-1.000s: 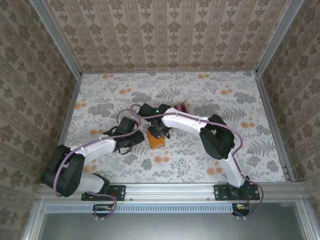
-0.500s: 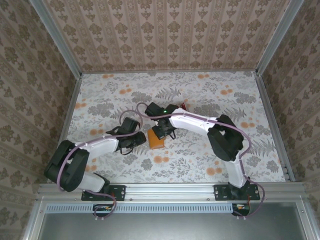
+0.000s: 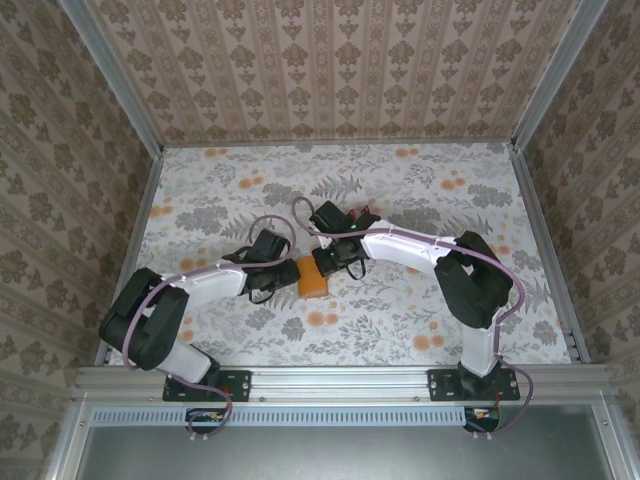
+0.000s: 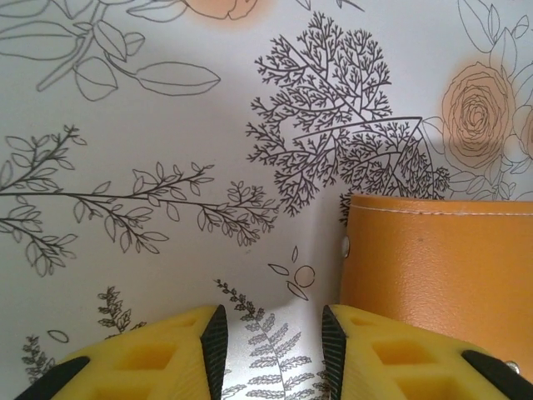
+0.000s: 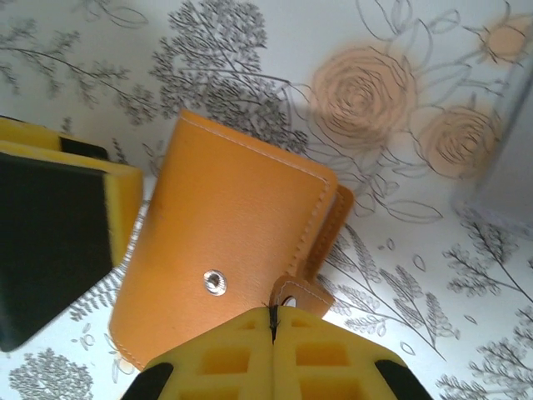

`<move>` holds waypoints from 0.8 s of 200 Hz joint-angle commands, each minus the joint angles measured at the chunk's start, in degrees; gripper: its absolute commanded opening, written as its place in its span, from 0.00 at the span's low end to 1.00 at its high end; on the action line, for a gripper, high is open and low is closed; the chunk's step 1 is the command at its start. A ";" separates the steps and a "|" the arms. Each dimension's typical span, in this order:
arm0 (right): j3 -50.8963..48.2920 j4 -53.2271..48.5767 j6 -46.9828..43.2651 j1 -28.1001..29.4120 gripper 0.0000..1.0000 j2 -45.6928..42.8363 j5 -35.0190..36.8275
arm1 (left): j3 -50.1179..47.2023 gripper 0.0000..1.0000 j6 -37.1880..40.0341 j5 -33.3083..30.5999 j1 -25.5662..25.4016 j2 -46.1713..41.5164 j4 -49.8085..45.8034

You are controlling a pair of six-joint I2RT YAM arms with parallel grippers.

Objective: Put the credit cards into the card holder

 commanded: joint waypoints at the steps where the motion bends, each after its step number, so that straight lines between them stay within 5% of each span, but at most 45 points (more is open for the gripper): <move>1: -0.09 2.42 -1.56 0.79 0.05 -1.65 -2.60 | 1.20 0.39 -0.60 3.43 -1.41 1.89 1.71; 120: -1.11 3.25 -1.09 -0.43 0.05 4.59 -5.66 | 4.19 0.39 -1.18 3.66 -3.45 4.46 1.98; 160: -7.44 12.13 5.01 -5.33 0.05 0.78 -14.67 | 2.53 0.40 -1.25 2.79 -3.45 1.44 1.71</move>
